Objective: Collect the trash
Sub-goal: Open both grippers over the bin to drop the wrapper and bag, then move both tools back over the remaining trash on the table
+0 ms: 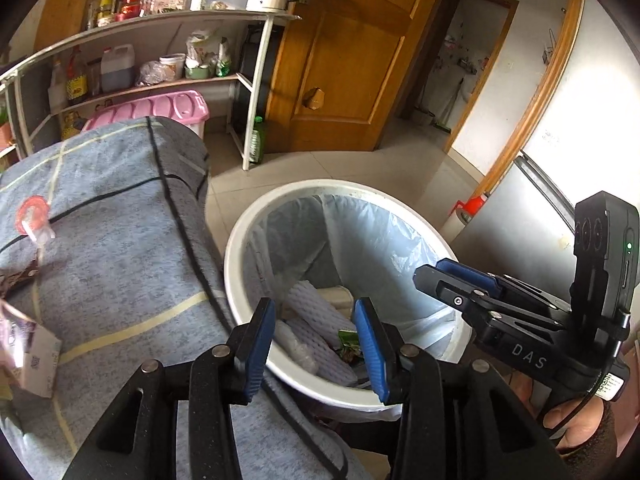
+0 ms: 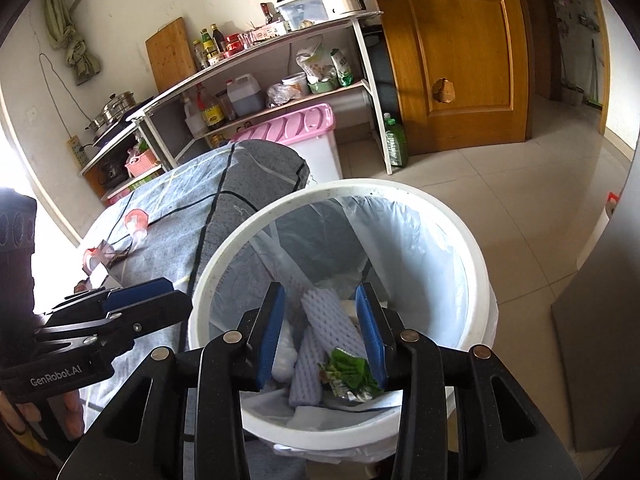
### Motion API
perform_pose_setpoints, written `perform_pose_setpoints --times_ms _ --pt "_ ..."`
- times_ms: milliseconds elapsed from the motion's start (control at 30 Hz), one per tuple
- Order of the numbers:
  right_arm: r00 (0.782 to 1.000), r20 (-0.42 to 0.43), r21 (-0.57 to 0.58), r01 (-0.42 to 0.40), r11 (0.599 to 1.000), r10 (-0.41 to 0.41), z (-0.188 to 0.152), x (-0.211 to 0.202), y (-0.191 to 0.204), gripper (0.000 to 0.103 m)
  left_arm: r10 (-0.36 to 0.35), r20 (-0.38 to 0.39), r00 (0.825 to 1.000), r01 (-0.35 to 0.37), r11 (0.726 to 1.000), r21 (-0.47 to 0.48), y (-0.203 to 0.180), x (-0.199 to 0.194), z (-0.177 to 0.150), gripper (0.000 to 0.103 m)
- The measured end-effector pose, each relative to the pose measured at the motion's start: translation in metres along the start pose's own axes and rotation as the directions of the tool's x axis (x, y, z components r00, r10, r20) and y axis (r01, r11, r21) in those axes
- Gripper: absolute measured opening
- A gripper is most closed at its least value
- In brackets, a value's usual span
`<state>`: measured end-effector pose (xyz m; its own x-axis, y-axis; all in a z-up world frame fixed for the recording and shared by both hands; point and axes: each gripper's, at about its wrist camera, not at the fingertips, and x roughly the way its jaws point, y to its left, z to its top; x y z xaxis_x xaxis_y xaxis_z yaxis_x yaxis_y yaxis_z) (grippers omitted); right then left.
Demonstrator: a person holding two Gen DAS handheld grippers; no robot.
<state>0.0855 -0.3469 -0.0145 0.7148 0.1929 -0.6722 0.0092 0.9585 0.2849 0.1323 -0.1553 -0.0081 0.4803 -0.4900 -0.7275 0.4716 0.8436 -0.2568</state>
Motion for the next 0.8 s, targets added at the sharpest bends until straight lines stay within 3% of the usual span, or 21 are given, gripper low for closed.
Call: perform_pose_setpoints --times_ms 400,800 --pt "0.997 0.028 -0.029 -0.064 0.998 0.065 -0.001 -0.007 0.043 0.038 0.066 0.097 0.993 -0.059 0.996 -0.071 0.040 -0.060 -0.014 0.042" --pt "0.988 0.000 -0.097 -0.154 0.983 0.155 -0.010 0.004 0.102 0.038 0.185 0.153 0.971 -0.155 0.970 -0.185 0.098 -0.112 -0.045 0.042"
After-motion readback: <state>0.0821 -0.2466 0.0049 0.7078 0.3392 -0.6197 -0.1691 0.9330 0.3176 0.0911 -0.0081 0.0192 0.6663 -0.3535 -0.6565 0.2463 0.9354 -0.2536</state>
